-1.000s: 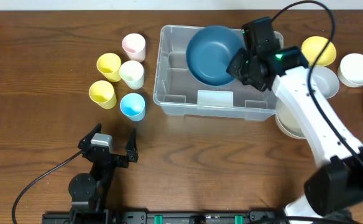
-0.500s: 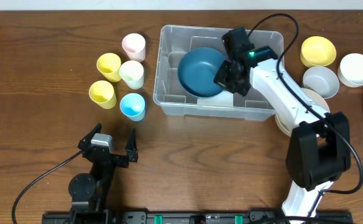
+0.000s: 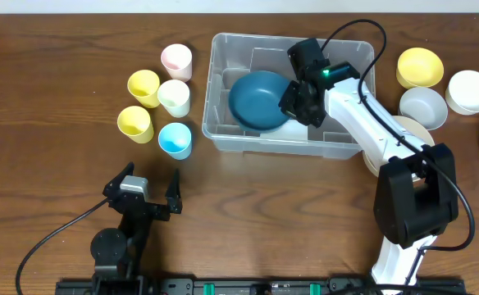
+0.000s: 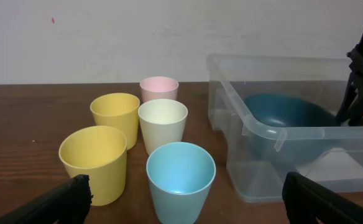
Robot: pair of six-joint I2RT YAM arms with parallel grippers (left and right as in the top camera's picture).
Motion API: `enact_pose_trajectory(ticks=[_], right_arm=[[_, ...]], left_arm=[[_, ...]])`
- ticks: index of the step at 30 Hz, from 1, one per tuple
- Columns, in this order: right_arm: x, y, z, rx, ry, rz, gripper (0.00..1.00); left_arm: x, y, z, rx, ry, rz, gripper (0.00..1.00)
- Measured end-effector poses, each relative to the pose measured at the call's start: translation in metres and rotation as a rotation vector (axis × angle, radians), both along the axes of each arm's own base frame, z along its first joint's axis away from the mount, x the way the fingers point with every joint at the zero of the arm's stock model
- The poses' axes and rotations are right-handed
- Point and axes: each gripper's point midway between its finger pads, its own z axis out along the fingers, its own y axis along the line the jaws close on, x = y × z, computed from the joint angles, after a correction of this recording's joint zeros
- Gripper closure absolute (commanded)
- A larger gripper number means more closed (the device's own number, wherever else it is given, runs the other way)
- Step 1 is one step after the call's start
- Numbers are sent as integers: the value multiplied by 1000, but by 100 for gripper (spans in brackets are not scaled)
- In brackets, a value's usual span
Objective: Pack container
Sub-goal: 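Carry the dark blue bowl left and lower it into the bin, then release the bowl and move the right gripper to the beige bowl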
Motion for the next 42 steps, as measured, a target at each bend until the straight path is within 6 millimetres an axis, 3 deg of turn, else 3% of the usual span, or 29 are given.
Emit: enact_pose_trajectory(ticks=[10, 17, 21, 24, 27, 30, 33, 35, 37, 40, 42], right_arm=[[4, 5, 2, 21, -20, 27, 77], [2, 16, 6, 63, -20, 120, 56], [5, 15, 34, 59, -33, 163, 36], [17, 4, 89, 73, -109, 166, 23], [18, -29, 153, 68, -193, 106, 16], [-1, -93, 211, 8, -253, -35, 11], [-44, -173, 245, -96, -254, -230, 10], [-78, -220, 250, -167, -201, -362, 10], [-103, -249, 246, -213, -130, -451, 11], [-118, -280, 229, -247, -44, -537, 12], [-125, -293, 206, -257, 36, -569, 12]], left_arm=[[0, 0, 0, 0, 0, 0, 2], [0, 0, 0, 0, 0, 0, 2], [0, 0, 0, 0, 0, 0, 2], [0, 0, 0, 0, 0, 0, 2], [0, 0, 0, 0, 0, 0, 2], [0, 0, 0, 0, 0, 0, 2], [0, 0, 0, 0, 0, 0, 2], [0, 0, 0, 0, 0, 0, 2], [0, 0, 0, 0, 0, 0, 2], [0, 0, 0, 0, 0, 0, 2], [0, 0, 0, 0, 0, 0, 2]])
